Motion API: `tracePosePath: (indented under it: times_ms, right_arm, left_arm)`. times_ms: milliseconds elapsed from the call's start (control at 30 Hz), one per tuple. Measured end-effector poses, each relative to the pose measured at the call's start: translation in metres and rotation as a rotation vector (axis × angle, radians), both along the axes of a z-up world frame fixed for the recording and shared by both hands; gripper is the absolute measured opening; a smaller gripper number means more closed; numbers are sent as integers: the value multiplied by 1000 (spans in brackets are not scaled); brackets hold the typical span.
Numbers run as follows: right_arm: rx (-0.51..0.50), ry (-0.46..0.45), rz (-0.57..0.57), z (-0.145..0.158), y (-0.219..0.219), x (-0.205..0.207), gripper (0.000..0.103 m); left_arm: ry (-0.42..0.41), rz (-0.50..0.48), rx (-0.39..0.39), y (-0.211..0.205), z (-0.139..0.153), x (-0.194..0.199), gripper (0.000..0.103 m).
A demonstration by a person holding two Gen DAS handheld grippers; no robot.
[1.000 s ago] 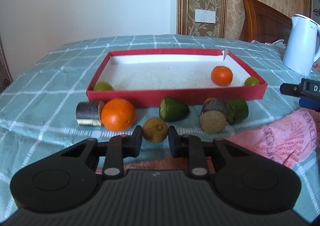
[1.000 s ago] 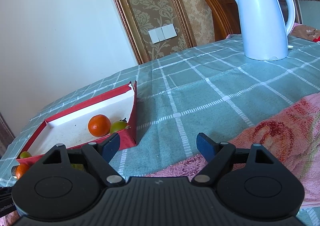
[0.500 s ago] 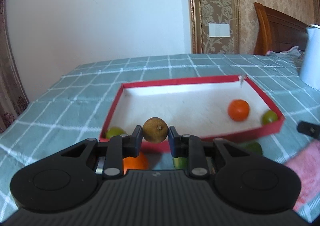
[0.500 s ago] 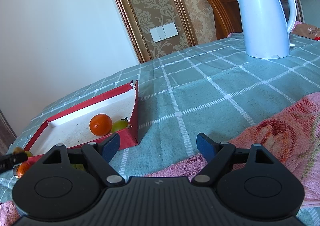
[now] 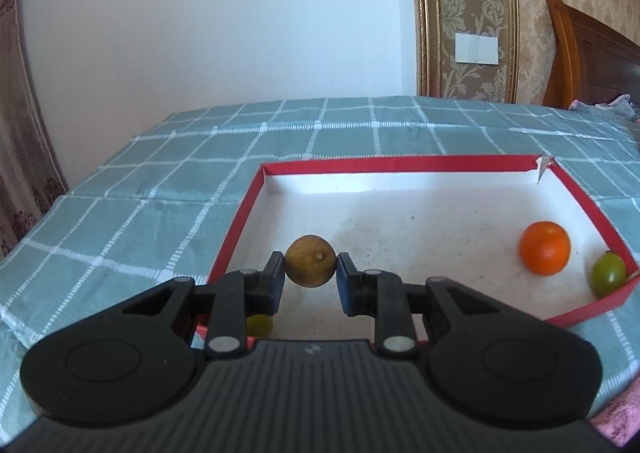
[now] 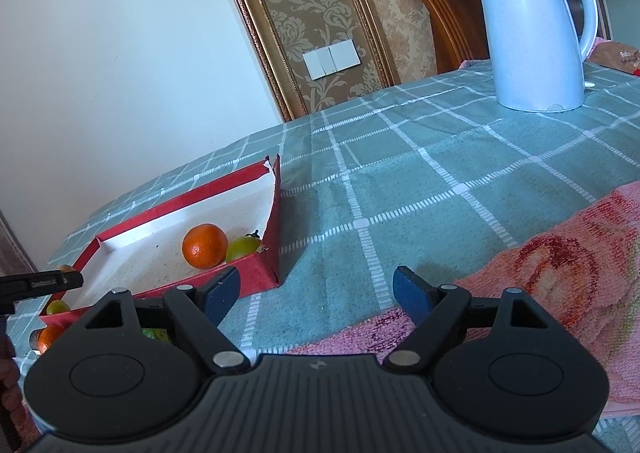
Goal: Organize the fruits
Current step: 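Carry the kiwi into the tray and open the left tool, then move the right tool to the green cucumber piece and close on it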
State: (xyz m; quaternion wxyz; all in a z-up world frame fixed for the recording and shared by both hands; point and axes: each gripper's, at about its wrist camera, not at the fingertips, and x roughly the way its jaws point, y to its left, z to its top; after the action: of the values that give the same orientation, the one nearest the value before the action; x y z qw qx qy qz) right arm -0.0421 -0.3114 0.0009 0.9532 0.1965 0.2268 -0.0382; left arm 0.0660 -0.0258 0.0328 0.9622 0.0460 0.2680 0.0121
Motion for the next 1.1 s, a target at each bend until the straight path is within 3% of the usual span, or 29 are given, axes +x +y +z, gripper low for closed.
tracePosePath:
  times_ms: [233, 433, 500, 567, 667, 1100]
  right_arm:
    - [3, 2, 0, 0, -1, 1, 84]
    - [2, 4, -5, -1, 0, 1, 84]
    - [3, 3, -7, -1, 0, 1, 84]
    - [5, 3, -9, -1, -1, 0, 84]
    - [5, 2, -10, 0, -1, -1, 84]
    - [11, 5, 4, 0, -2, -1, 84]
  left_arm:
    - [22, 5, -8, 1, -9, 2, 27]
    - [-10, 9, -10, 4, 0, -8, 61]
    - [-27, 9, -12, 5, 6, -17, 83]
    - [-56, 3, -21, 7, 12, -32, 95]
    - [-87, -11, -28, 13, 17, -54, 103]
    - [-139, 9, -51, 45, -12, -112, 103]
